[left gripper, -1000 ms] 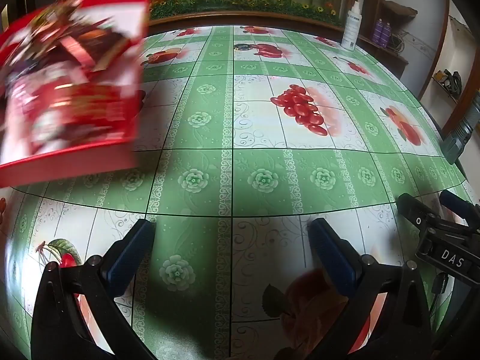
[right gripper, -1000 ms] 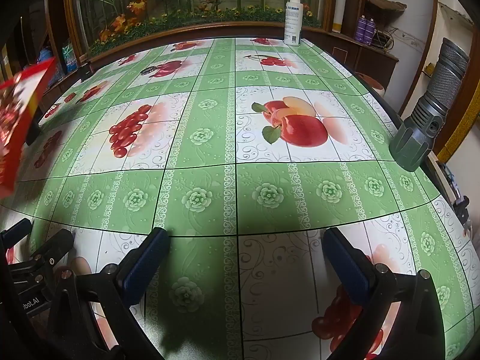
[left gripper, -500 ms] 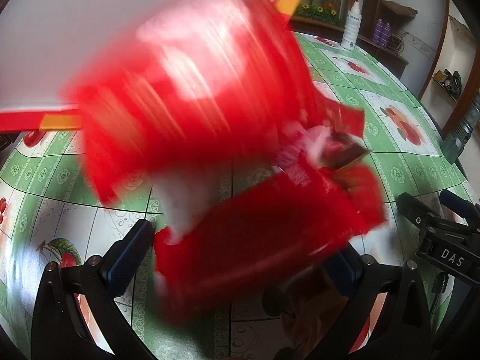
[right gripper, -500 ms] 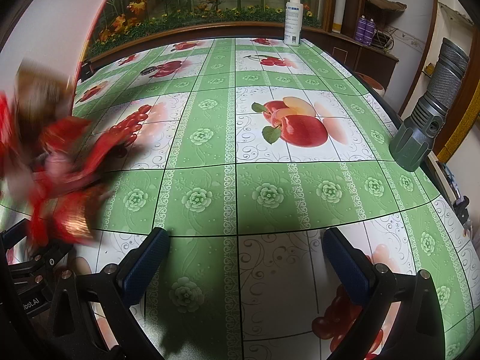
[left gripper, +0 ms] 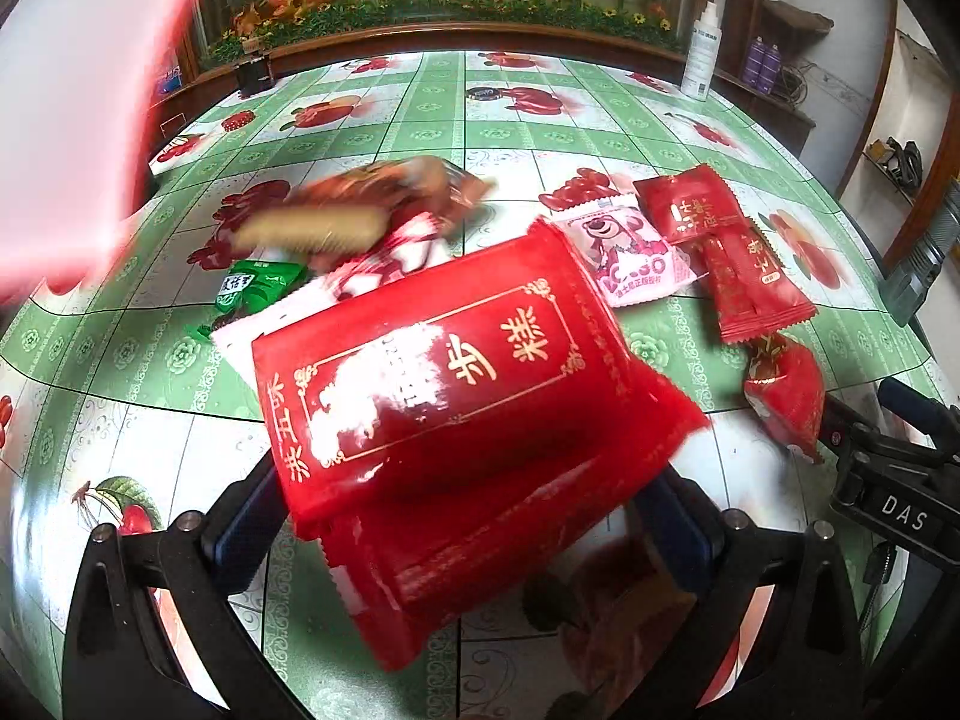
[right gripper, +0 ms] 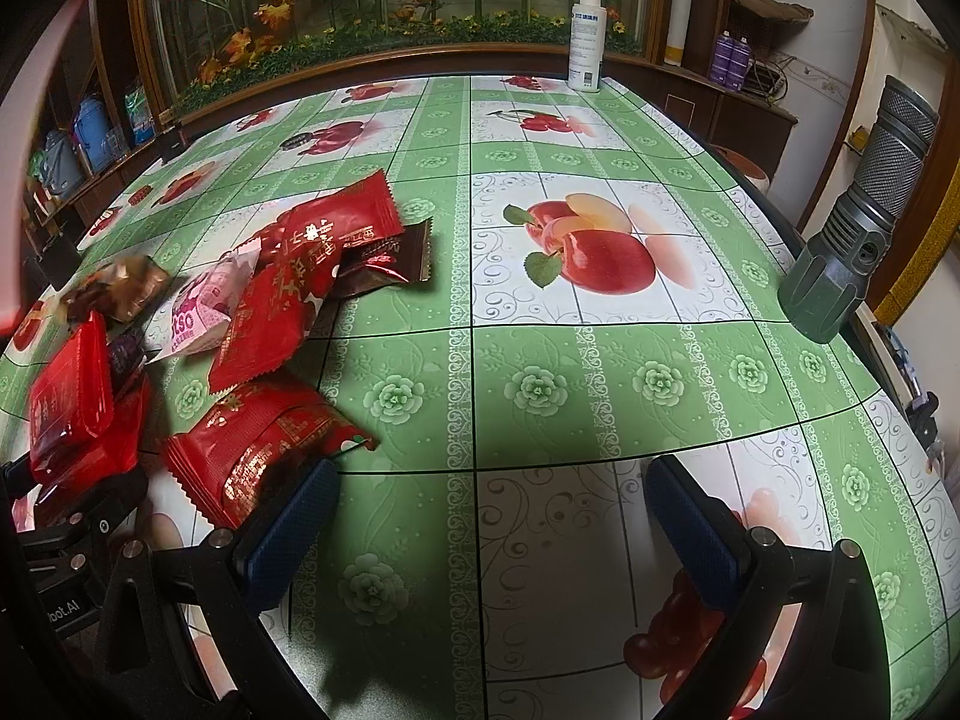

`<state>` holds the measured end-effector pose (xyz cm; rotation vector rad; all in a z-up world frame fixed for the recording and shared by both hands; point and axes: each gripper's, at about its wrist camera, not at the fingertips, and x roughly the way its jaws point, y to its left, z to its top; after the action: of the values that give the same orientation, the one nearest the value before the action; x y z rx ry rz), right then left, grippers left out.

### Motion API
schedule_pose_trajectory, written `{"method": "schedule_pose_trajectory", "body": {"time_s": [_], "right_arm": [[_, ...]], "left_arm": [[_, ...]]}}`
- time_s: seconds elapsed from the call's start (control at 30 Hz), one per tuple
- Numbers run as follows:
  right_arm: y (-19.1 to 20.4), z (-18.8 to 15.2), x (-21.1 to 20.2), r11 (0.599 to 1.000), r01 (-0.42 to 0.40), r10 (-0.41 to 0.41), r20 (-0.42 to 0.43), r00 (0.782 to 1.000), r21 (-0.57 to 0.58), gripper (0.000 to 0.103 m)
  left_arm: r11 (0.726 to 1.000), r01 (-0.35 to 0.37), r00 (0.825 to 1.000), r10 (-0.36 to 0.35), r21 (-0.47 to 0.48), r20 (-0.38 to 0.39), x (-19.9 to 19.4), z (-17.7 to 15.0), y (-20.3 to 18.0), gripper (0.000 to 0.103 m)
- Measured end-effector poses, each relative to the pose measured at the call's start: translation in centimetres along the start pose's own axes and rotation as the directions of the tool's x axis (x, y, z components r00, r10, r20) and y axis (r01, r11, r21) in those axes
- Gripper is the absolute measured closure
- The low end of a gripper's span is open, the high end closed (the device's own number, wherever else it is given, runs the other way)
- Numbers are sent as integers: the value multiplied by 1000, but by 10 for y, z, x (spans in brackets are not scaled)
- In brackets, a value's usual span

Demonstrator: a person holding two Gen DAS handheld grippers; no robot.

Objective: Organize snacks

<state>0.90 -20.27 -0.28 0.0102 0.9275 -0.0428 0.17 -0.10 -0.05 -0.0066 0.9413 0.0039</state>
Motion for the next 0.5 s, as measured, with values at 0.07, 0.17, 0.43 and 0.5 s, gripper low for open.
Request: {"method": "schedule_pose_trajectory", "body": {"time_s": [0.07, 0.17, 0.43, 0.5], "right_arm": [[0, 0, 0, 1000, 0, 0, -1, 1000, 0, 0], [0, 0, 0, 1000, 0, 0, 0, 1000, 0, 0], [0, 0, 0, 1000, 0, 0, -1, 1000, 0, 0], [0, 0, 0, 1000, 0, 0, -1, 1000, 0, 0]], "left_arm": [[1000, 0, 1000, 0, 0, 0, 0, 0, 0, 0], [1000, 0, 1000, 0, 0, 0, 0, 0, 0, 0], [1000, 0, 1000, 0, 0, 0, -1, -1, 0, 0], [1000, 0, 1000, 0, 0, 0, -1, -1, 0, 0]]}}
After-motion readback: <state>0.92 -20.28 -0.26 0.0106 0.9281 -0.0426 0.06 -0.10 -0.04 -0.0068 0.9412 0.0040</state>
